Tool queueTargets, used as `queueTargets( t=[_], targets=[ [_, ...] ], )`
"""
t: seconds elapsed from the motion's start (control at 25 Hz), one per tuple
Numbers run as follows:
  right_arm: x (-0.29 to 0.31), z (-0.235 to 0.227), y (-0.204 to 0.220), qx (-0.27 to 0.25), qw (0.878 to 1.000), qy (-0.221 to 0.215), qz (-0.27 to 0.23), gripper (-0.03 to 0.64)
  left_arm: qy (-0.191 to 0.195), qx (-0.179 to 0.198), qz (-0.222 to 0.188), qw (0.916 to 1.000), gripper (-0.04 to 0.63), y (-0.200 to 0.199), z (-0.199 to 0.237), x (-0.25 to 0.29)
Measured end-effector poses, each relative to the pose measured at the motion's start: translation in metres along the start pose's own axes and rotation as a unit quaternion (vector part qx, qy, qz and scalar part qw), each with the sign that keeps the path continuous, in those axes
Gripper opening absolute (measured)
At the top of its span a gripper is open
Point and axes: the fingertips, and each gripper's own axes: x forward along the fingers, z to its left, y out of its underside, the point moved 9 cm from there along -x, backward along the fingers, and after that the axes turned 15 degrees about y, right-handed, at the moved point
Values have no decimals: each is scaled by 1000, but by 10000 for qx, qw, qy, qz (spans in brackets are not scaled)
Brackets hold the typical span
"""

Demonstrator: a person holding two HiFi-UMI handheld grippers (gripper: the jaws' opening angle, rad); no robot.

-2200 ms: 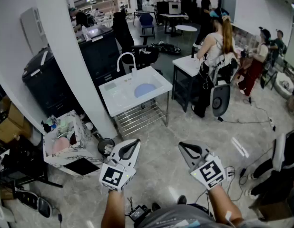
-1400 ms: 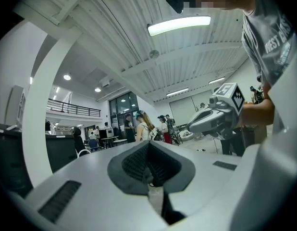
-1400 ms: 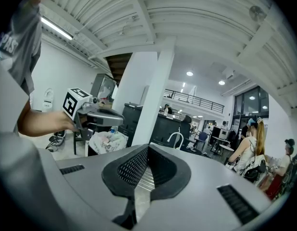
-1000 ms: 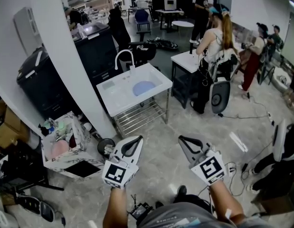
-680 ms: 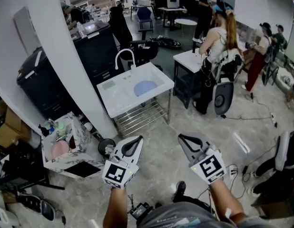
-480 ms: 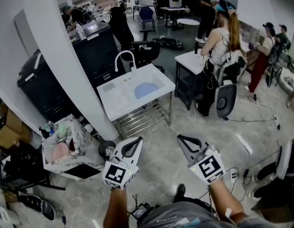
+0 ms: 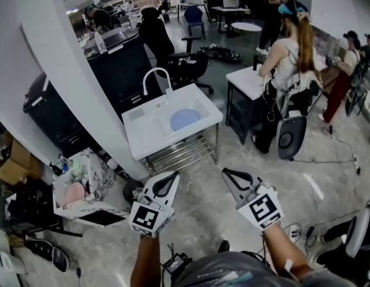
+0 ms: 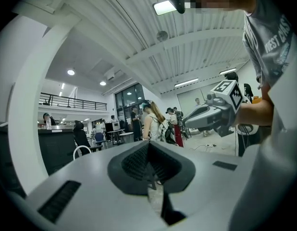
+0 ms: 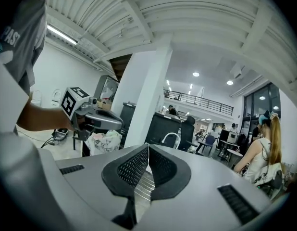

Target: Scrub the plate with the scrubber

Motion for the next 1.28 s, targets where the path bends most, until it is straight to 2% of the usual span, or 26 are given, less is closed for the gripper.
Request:
queueTargets(
  t=[0.24, 0.4, 0.76, 1.0, 1.28],
  targets=[
    [17, -40, 17, 18, 9999, -134, -89, 31, -112, -28, 73, 9999, 3, -1, 9, 45],
    [25, -58, 21, -47, 9999, -42, -140, 31, -96, 25, 70, 9999, 3, -2, 17, 66],
    [32, -61, 27, -67, 9998, 154, -146, 31, 30, 195, 48, 9998, 3, -1, 33, 77],
    [83, -41, 26, -98, 9998, 179, 4, 31, 5, 126, 4, 9999, 3, 16, 83, 63],
    [146, -29, 9, -173, 9986, 481, 140, 31, 277, 122, -175, 9994, 3, 36, 160, 62]
  ],
)
